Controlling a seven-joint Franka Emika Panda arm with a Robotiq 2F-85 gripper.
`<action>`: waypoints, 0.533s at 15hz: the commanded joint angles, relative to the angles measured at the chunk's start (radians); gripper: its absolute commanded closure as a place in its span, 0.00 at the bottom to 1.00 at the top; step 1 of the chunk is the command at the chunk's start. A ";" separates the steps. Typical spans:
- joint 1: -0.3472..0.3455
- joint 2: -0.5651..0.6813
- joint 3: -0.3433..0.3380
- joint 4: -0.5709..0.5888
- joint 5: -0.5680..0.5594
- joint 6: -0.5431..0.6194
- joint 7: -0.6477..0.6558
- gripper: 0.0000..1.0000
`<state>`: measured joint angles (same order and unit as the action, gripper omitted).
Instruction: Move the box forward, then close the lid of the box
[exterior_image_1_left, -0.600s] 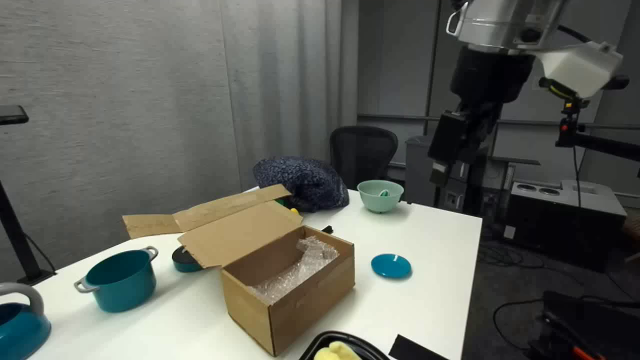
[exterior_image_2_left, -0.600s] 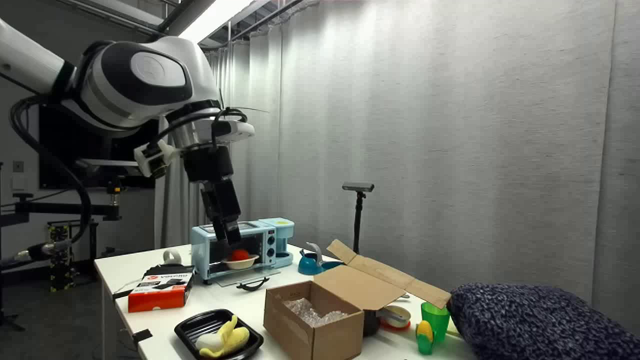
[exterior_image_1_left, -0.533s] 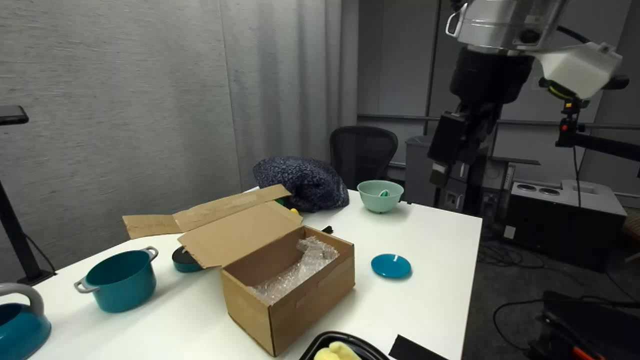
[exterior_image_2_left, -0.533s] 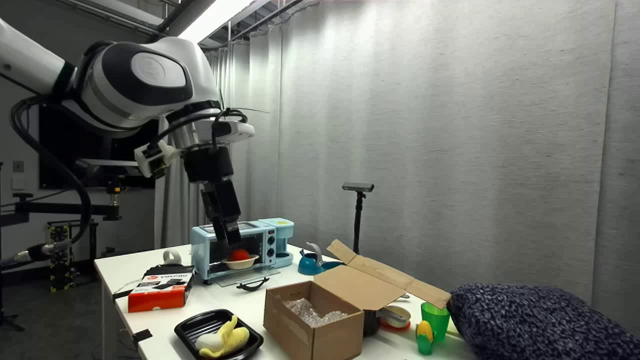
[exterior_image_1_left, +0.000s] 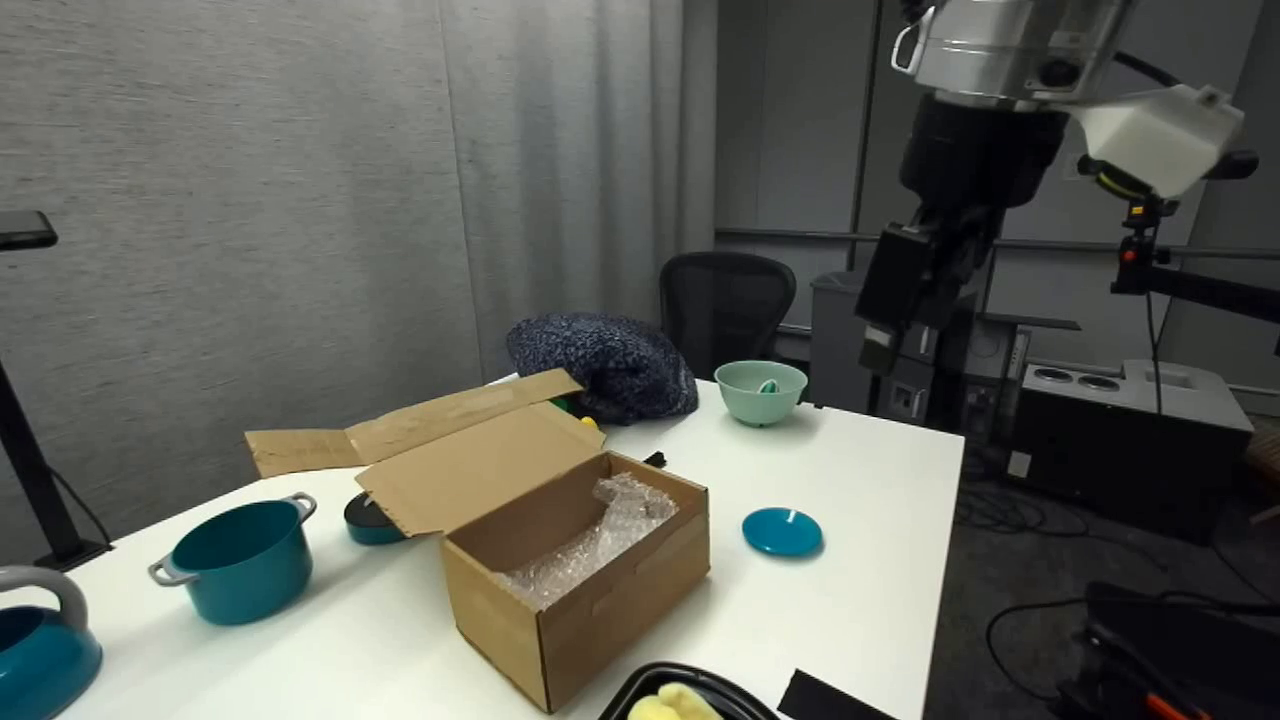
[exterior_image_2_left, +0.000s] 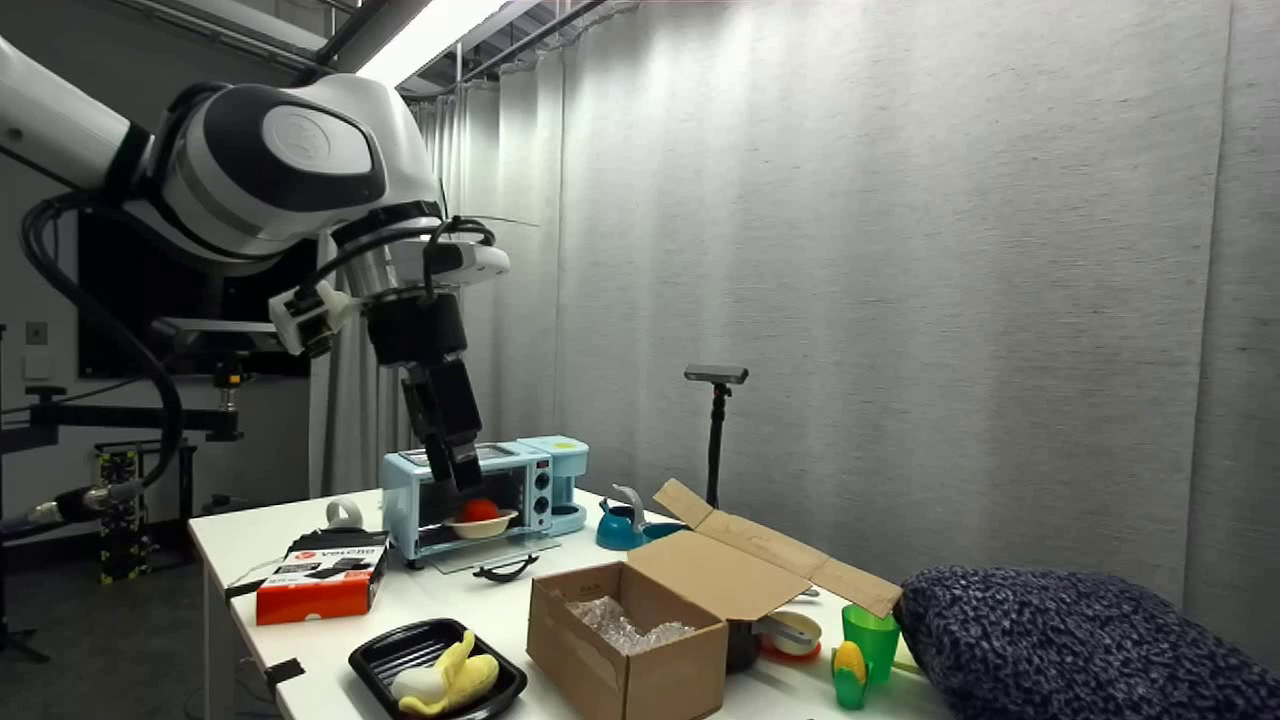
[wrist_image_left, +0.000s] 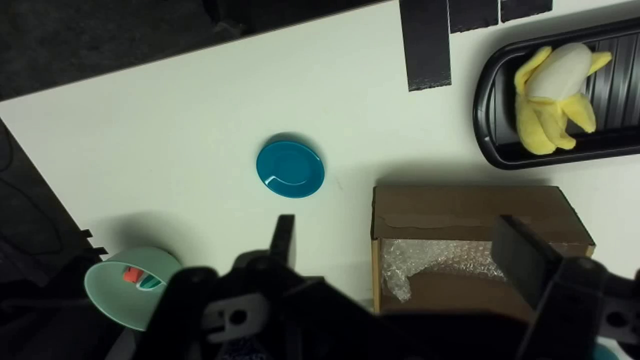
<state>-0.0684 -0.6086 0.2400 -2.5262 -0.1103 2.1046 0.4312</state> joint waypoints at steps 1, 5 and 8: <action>0.015 0.002 -0.013 0.002 -0.009 -0.004 0.007 0.00; 0.015 0.002 -0.013 0.002 -0.009 -0.004 0.007 0.00; -0.015 0.091 0.009 0.030 -0.026 0.088 0.079 0.00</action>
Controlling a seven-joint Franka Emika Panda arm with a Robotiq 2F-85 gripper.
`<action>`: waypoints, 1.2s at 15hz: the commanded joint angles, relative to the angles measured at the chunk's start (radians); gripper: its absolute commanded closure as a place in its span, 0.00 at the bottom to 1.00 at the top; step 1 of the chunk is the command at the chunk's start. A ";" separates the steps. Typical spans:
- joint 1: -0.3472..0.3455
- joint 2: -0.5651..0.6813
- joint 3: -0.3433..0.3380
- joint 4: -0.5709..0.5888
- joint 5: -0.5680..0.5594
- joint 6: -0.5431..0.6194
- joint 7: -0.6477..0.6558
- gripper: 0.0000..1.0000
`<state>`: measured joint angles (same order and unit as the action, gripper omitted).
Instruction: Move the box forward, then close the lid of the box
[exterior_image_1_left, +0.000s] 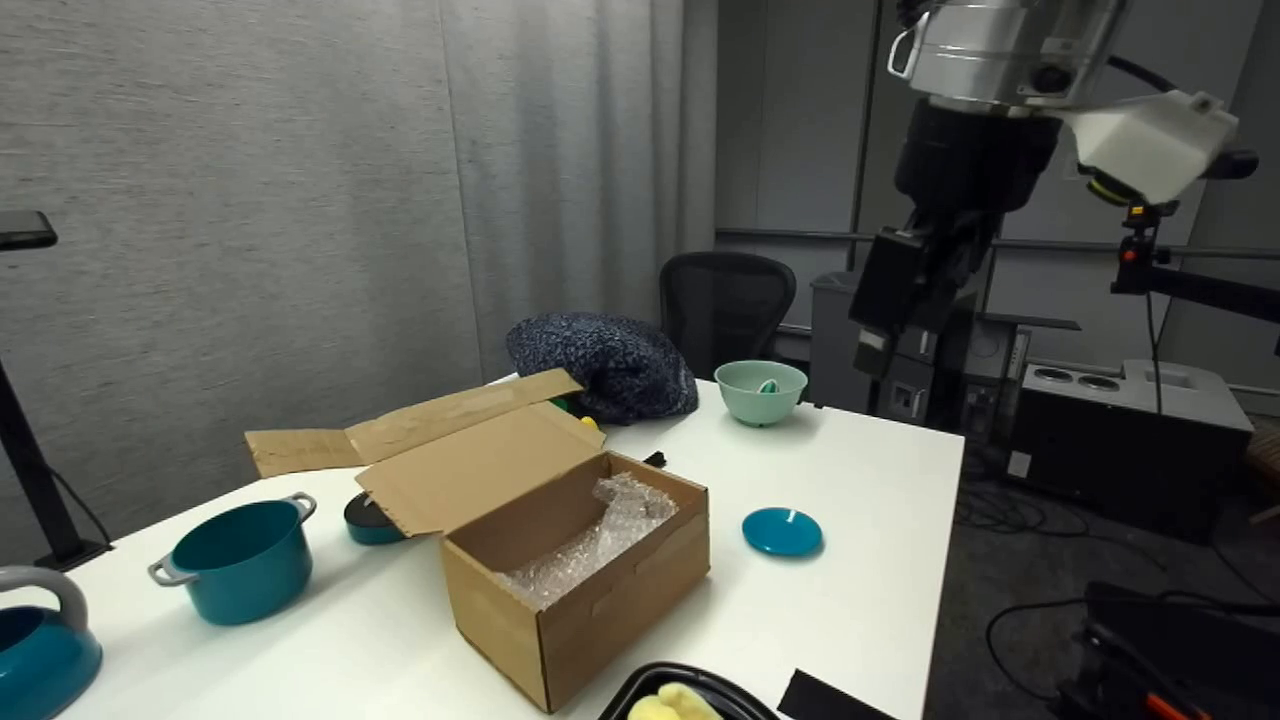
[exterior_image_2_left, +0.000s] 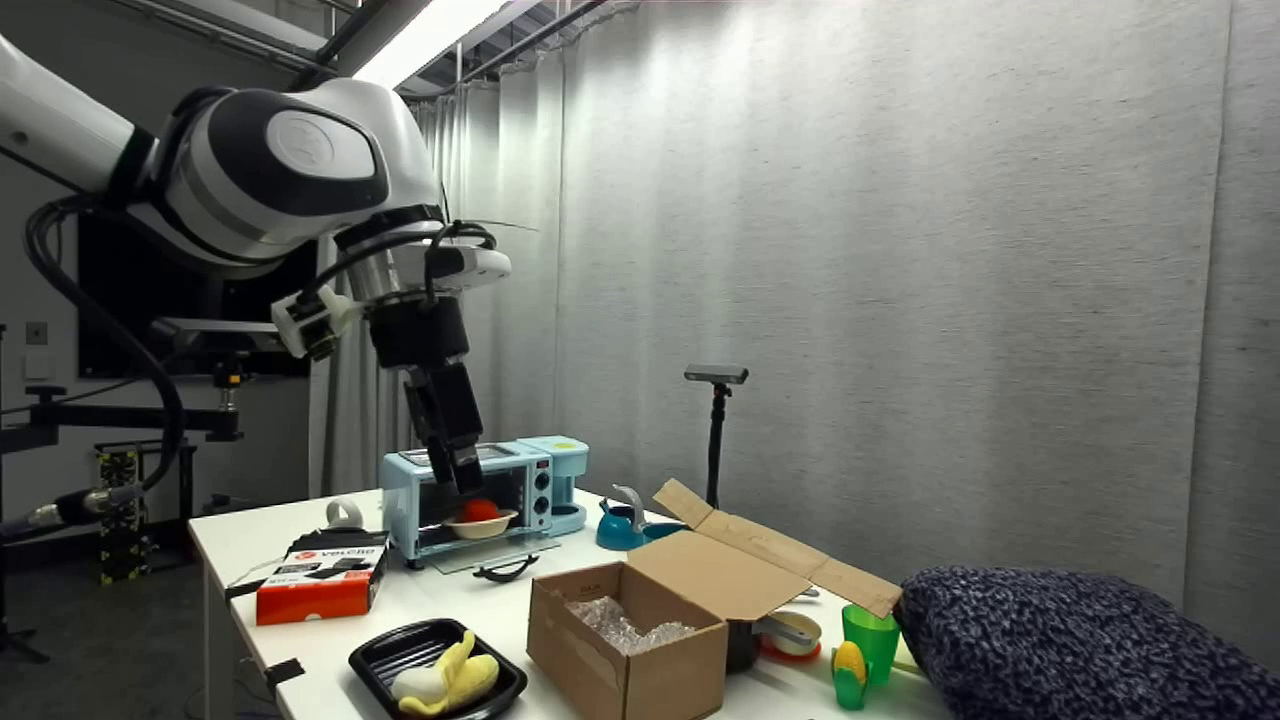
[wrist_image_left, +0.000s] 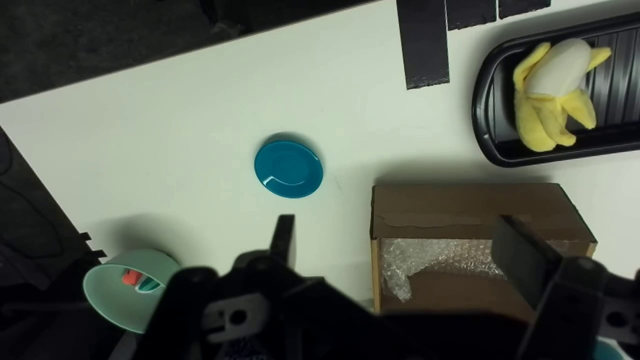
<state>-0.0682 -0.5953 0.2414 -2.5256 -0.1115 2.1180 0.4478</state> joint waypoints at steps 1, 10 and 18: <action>-0.026 0.122 0.007 0.047 -0.028 0.113 0.086 0.00; -0.045 0.554 -0.058 0.286 -0.062 0.304 0.321 0.00; 0.074 0.782 -0.156 0.409 0.037 0.302 0.346 0.00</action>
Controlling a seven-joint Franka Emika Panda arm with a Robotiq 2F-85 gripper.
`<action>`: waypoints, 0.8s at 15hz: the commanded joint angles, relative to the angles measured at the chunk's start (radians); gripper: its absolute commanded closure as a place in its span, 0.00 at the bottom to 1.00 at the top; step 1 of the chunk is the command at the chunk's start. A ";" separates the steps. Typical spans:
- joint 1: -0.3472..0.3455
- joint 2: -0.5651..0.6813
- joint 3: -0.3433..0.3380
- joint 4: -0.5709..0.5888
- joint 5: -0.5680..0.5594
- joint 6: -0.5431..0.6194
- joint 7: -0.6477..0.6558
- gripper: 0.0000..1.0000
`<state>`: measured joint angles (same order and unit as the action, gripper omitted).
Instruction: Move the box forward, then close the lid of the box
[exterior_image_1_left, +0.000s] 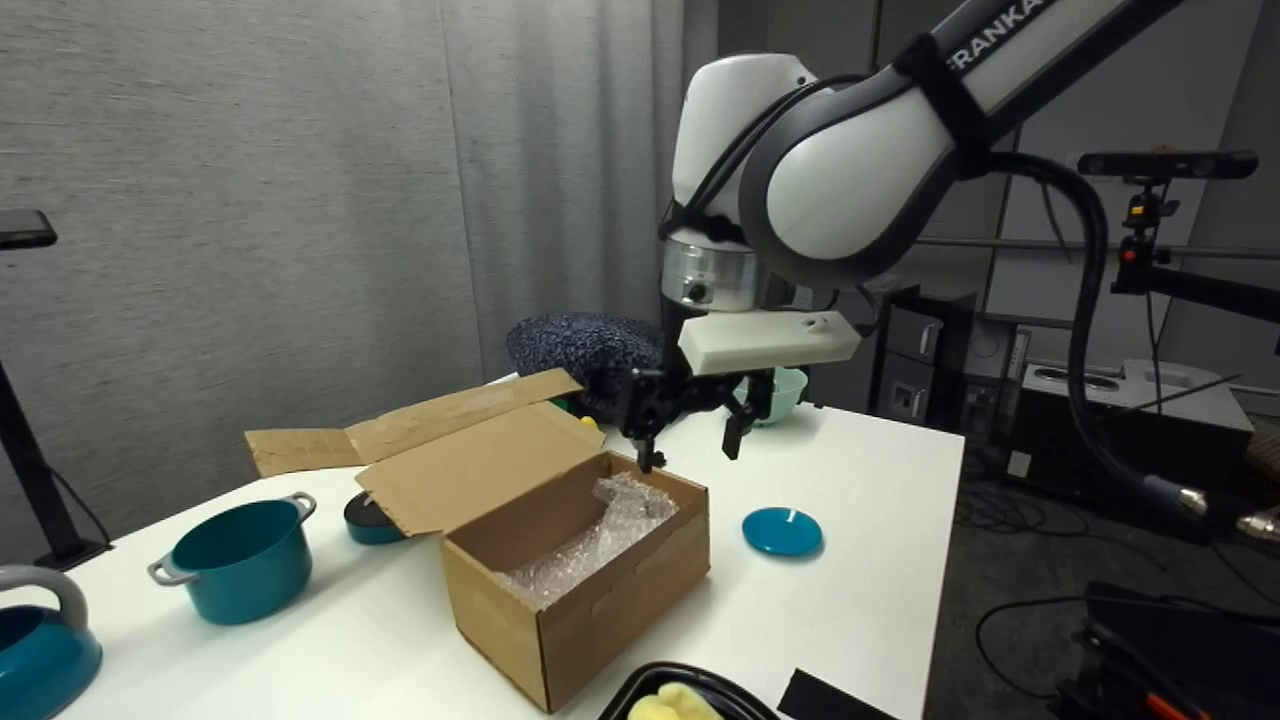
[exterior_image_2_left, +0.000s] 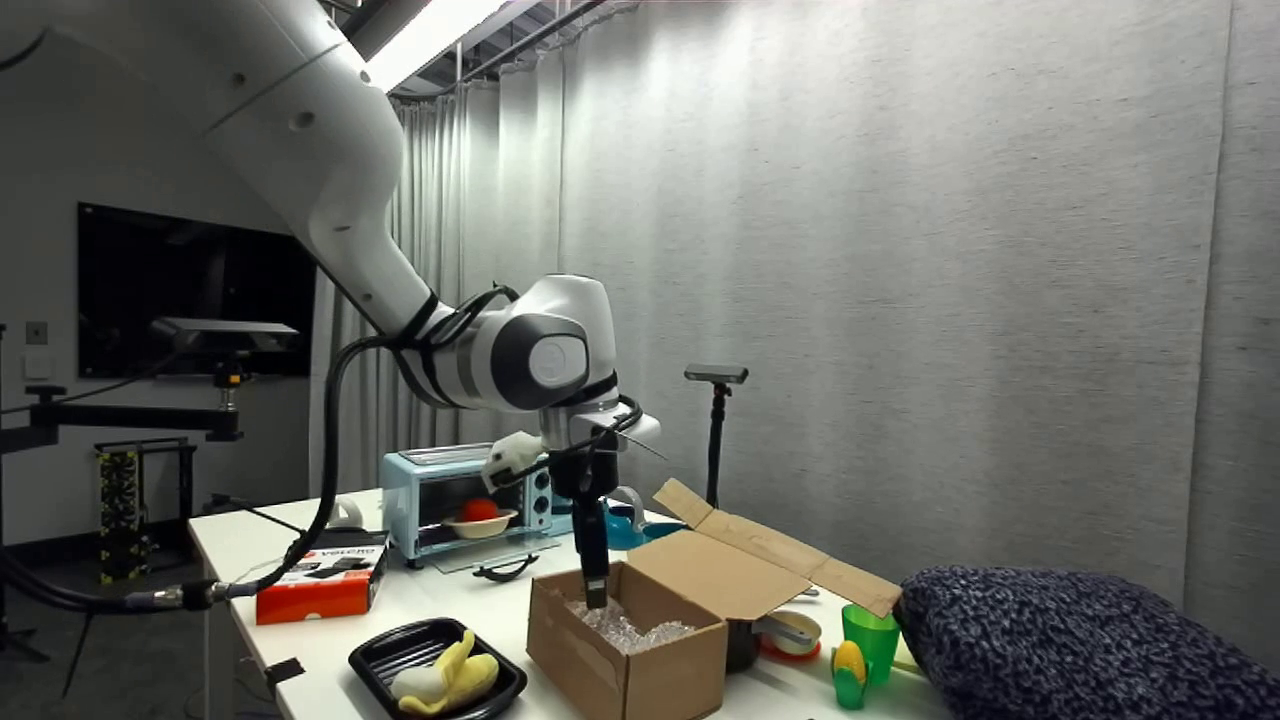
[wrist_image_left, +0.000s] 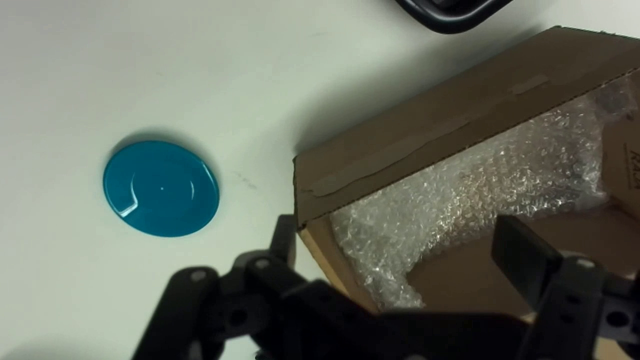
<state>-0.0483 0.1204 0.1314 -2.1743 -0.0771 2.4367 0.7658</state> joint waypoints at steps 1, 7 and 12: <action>0.071 0.079 -0.058 0.067 -0.013 -0.033 0.048 0.00; 0.100 0.079 -0.084 0.047 -0.001 -0.005 0.034 0.00; 0.098 0.098 -0.120 0.024 0.066 0.020 0.212 0.00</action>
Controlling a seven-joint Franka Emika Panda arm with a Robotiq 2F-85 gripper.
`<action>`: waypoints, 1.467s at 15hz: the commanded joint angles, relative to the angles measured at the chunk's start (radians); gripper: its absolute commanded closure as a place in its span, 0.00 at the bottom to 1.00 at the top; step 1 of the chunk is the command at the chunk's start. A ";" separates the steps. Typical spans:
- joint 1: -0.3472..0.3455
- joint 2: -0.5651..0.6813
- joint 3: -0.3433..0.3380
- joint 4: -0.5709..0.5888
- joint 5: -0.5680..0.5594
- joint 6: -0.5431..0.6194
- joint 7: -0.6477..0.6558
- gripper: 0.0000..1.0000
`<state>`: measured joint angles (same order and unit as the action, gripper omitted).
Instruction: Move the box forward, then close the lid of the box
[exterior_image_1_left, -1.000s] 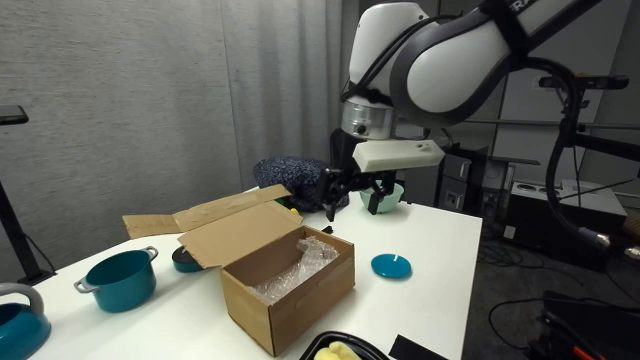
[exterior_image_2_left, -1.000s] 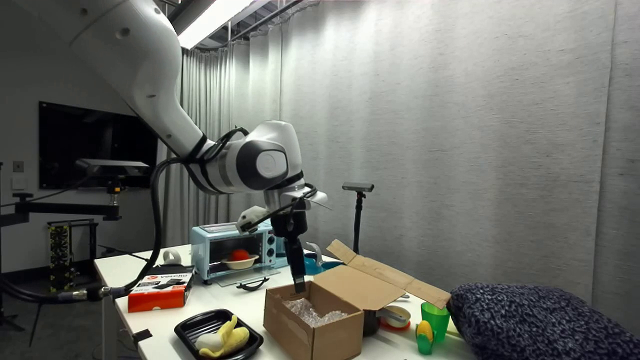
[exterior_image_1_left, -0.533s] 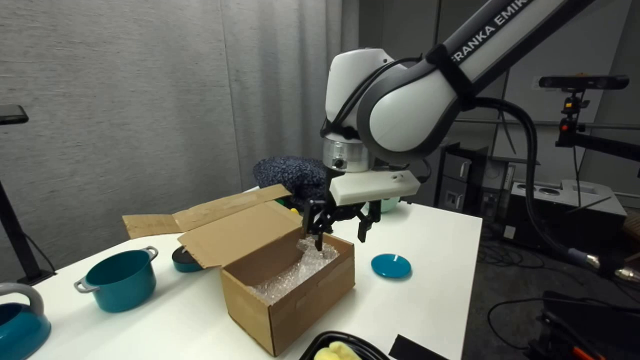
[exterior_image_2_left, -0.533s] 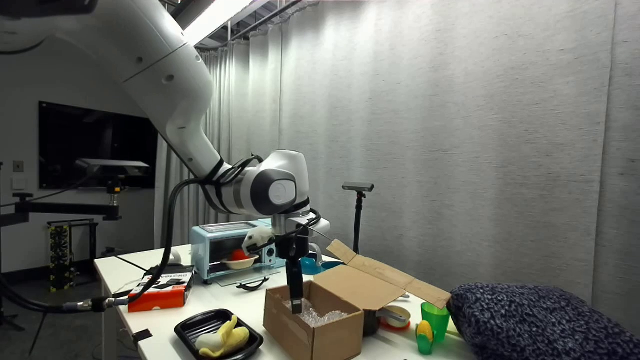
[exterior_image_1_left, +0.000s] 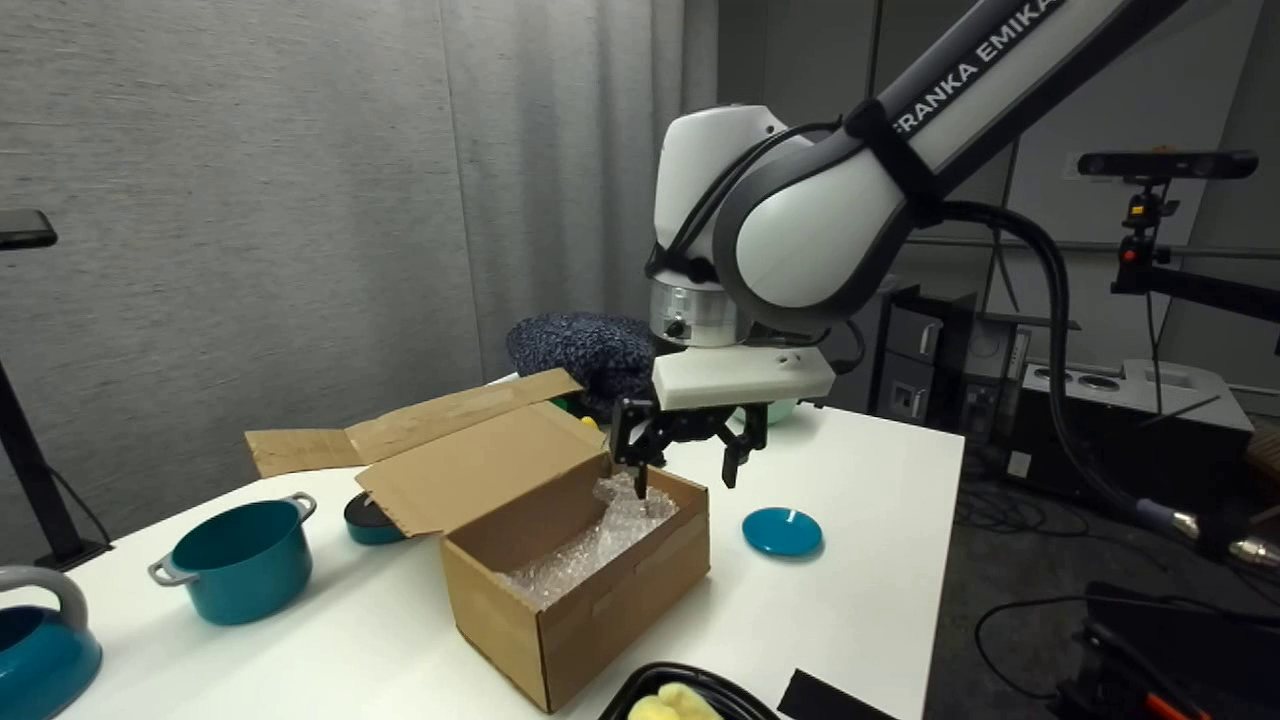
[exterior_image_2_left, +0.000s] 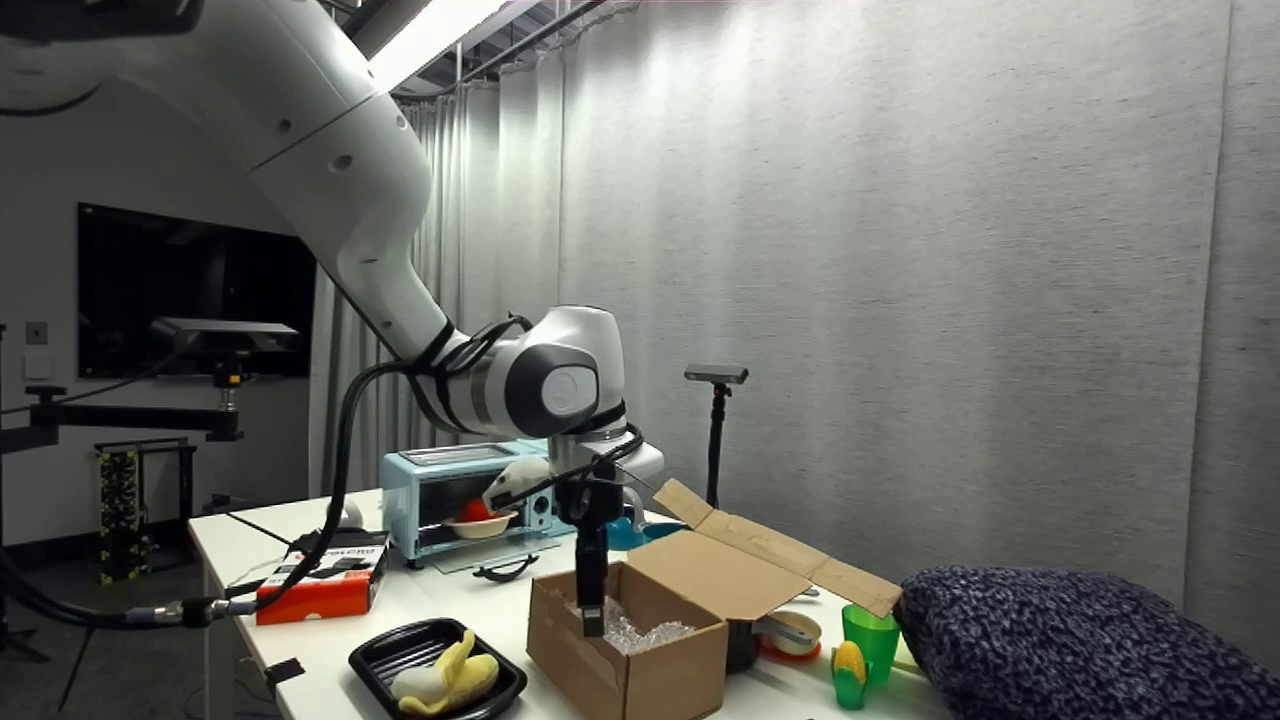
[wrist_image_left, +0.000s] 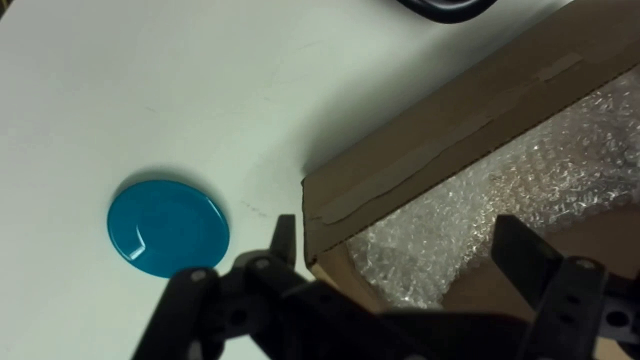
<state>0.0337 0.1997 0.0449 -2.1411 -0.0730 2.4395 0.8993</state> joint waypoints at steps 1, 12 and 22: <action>0.009 0.031 -0.035 -0.008 0.104 0.017 0.088 0.00; 0.011 0.181 -0.055 0.052 0.234 0.207 0.096 0.26; -0.008 0.158 -0.051 0.051 0.264 0.069 -0.028 0.93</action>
<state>0.0344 0.3866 0.0042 -2.1011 0.1666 2.5795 0.9395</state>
